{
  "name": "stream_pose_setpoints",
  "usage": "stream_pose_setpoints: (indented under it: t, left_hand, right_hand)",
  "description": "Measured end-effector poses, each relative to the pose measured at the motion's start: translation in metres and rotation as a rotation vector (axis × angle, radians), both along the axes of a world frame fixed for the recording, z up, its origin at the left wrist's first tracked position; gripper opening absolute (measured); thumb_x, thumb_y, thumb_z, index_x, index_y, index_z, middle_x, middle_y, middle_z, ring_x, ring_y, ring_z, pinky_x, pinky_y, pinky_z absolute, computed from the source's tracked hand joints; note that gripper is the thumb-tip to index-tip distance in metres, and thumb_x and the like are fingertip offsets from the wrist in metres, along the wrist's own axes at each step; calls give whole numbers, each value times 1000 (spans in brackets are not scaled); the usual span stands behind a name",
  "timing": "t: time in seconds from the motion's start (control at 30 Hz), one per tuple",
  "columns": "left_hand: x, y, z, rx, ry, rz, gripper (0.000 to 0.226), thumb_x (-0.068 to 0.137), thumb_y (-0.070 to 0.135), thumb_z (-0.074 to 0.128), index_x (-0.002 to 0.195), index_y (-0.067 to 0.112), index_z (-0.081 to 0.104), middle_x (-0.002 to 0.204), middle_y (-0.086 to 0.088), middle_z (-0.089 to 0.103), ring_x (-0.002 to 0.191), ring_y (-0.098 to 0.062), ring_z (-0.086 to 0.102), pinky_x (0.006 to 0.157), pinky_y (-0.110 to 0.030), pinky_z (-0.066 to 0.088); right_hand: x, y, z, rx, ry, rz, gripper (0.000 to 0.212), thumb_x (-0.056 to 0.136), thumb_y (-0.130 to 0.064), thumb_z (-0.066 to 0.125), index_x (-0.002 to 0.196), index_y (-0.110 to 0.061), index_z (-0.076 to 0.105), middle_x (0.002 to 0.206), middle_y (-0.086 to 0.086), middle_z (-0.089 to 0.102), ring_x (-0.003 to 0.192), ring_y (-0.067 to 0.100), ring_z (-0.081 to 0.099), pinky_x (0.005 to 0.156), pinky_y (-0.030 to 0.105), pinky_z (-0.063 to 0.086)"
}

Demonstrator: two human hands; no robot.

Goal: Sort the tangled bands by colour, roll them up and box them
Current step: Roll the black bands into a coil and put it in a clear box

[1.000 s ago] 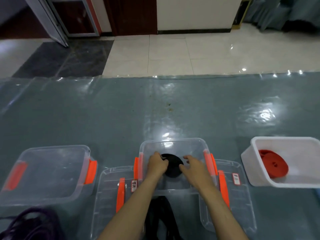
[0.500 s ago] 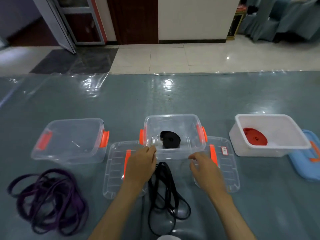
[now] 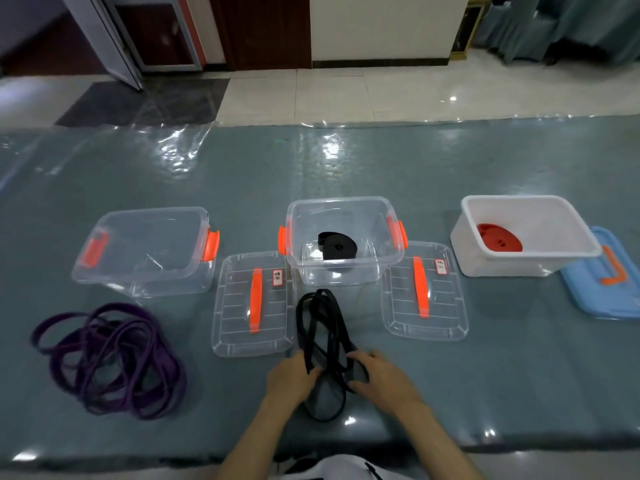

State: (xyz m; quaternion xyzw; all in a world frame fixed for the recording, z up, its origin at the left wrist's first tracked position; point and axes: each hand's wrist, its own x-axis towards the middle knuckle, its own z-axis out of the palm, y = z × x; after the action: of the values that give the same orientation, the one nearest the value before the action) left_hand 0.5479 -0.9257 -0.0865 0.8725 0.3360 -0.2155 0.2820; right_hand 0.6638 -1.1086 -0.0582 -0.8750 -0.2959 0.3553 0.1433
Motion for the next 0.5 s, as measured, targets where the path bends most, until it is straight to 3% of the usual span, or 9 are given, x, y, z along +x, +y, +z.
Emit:
stream_pose_setpoints:
  t: [0.13,0.27,0.4,0.5]
  left_hand:
    - [-10,-10,-8,-99,-162,175,29,101,37,61,125,22,54,117,-1,70,106,-25,67,81,-34,49]
    - [-18,-12,-4,-227,-280,358,11,98,21,60,98,29,53,91,8,64,86,-17,63,83,-40,55]
    - [-22,-1,0,-258,-302,453,21,97,22,63,86,28,46,85,6,59,73,-4,54,58,-18,39]
    - [-20,8,3,-253,-281,489,27,93,23,67,82,22,43,82,2,56,69,-10,50,57,-25,35]
  right_hand:
    - [-15,3,-13,49,-90,19,38,94,-36,73,132,-30,69,139,3,48,131,24,50,109,31,44]
    - [-18,9,-15,186,-141,-21,18,89,-31,78,98,-16,75,118,2,58,112,21,57,99,31,46]
    - [-7,5,-2,385,-33,-381,14,92,-20,72,84,-17,60,87,4,66,82,19,62,81,40,52]
    - [11,-3,8,542,30,-597,9,95,-17,67,87,-18,62,76,6,72,72,13,69,76,41,54]
